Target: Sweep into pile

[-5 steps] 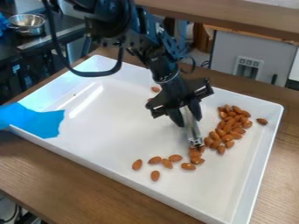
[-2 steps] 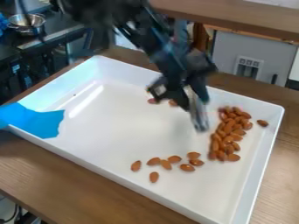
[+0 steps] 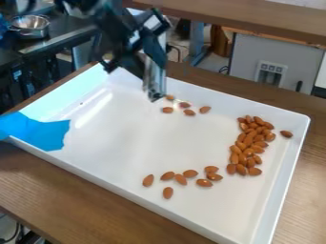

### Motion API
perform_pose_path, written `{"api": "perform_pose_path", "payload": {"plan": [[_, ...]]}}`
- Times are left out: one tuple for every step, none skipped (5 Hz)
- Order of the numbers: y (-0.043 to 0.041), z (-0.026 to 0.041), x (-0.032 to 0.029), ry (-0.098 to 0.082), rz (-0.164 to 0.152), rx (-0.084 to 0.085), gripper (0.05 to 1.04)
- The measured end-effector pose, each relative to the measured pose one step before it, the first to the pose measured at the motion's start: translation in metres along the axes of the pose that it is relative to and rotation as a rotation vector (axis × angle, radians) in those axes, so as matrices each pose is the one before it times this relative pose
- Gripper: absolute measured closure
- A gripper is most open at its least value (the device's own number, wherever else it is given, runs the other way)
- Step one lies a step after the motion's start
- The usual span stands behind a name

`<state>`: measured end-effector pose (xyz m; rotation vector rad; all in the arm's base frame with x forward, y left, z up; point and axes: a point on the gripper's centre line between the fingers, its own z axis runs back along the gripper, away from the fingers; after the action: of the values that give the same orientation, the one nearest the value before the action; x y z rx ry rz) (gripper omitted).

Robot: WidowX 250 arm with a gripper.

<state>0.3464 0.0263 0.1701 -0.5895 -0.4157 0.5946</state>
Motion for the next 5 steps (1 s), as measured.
{"api": "perform_pose_path", "payload": {"plan": [[0.03174, 0.00483, -0.00175, -0.0506, -0.0077, 0.1665, 0.718], [0.0167, -0.01987, -0.02224, -0.0243, -0.0286, 0.1408, 0.718], [0.00622, -0.02095, -0.02912, -0.0192, -0.0183, 0.123, 0.718], [-0.00229, -0.01168, -0.01377, 0.0066, 0.0248, 0.0696, 0.718], [-0.00576, -0.00934, -0.01229, 0.0048, 0.0104, 0.0381, 0.718]]}}
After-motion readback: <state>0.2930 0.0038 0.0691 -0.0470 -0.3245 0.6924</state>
